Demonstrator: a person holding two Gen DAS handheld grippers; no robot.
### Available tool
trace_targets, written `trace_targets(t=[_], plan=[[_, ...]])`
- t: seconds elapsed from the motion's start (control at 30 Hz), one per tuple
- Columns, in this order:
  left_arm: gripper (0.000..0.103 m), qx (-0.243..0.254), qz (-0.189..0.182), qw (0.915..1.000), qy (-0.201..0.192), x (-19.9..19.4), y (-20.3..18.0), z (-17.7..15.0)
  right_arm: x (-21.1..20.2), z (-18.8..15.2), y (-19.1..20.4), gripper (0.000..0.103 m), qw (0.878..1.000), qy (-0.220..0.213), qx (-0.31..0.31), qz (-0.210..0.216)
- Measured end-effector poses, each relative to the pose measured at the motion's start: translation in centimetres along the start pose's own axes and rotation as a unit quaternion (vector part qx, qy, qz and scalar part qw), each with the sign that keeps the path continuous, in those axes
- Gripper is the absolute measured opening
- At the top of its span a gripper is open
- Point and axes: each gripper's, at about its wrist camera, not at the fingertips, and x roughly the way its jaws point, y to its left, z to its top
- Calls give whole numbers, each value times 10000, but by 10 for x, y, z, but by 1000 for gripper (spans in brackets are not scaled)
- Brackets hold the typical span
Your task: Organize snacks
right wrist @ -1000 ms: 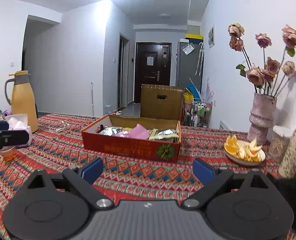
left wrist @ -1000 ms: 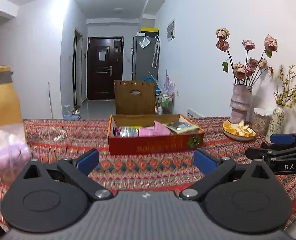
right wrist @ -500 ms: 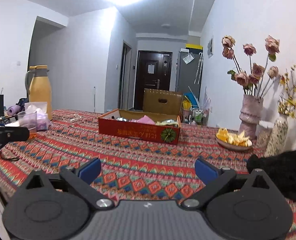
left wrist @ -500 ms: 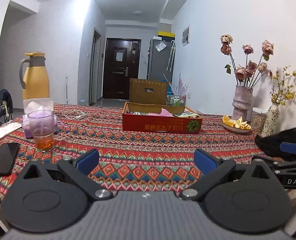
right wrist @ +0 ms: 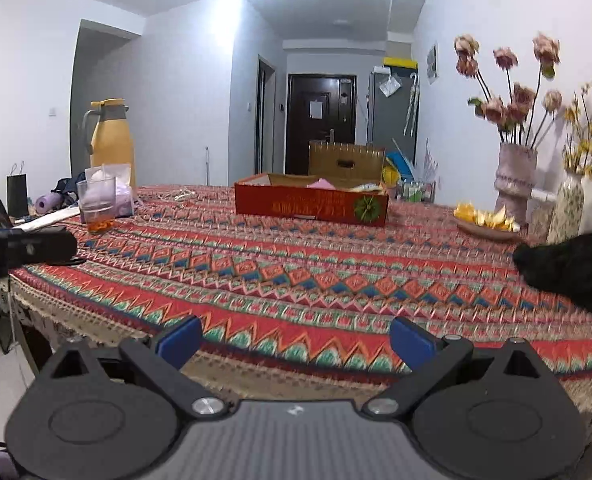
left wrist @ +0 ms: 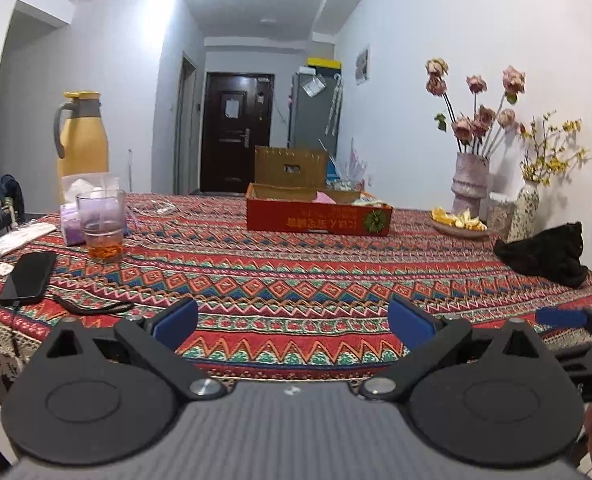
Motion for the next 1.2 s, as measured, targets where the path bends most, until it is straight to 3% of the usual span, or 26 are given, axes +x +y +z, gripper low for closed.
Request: trace_targets(t=[0.37,1.2], plan=[[103,-36,66,9999,141,-12,2,-18,-24,-15,8,100,9999,-64,96,39],[103,76,16,10000,57,-14,-2,-19,-23,-17,6,100,9999,-40,102,-4]])
